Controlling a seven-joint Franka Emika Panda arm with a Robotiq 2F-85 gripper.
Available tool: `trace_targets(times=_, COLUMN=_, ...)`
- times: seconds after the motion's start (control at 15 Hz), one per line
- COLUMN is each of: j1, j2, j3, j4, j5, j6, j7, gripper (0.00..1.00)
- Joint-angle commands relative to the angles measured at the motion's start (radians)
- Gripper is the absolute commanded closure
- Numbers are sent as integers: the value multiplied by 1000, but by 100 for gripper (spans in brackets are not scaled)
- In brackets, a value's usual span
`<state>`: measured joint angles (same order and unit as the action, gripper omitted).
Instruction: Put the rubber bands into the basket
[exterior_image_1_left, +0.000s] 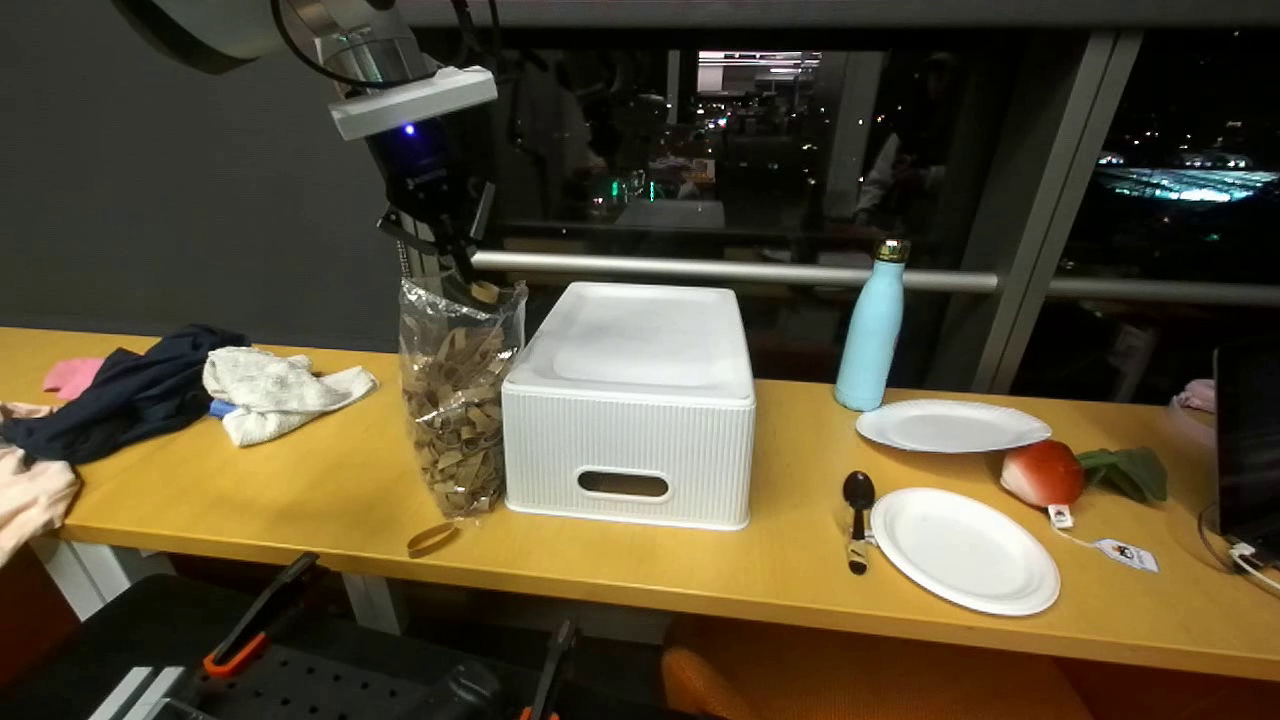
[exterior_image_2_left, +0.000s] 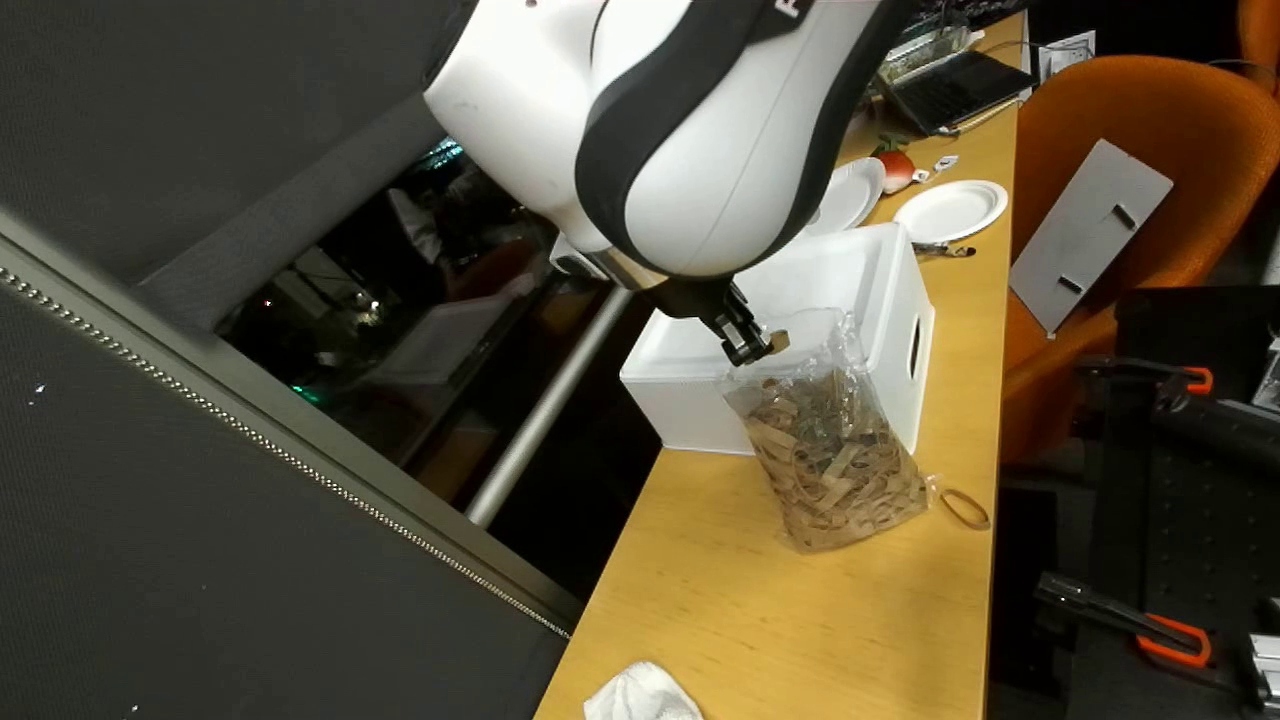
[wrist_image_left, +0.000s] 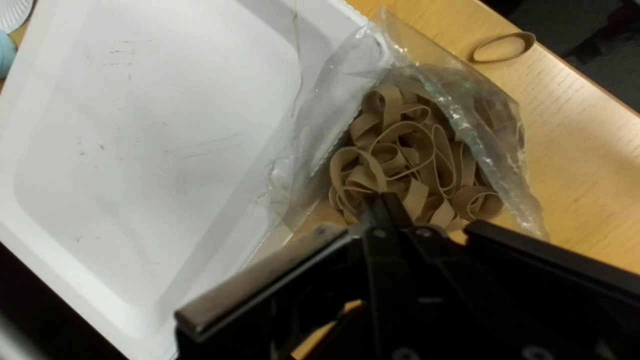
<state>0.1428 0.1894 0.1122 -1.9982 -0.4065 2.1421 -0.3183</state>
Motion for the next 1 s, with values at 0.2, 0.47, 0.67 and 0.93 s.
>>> trace_targets(times=0.2, j1=1, j2=-10, j3=5, j4=22, j5=-2, j6=-41, j7=5, gripper=45)
trace_targets(times=0.47, j1=-8, j2=-18, j3=-2, j4=42, j5=1, j6=-41, j7=5, gripper=15)
trace_targets(times=0.67, j1=-13, j2=-27, j3=-8, j4=58, j5=-7, j6=-47, j7=14, gripper=0)
trace_targets(times=0.93, j1=-19, j2=-33, j3=-14, j4=73, j5=-3, j6=-56, j7=22, gripper=0)
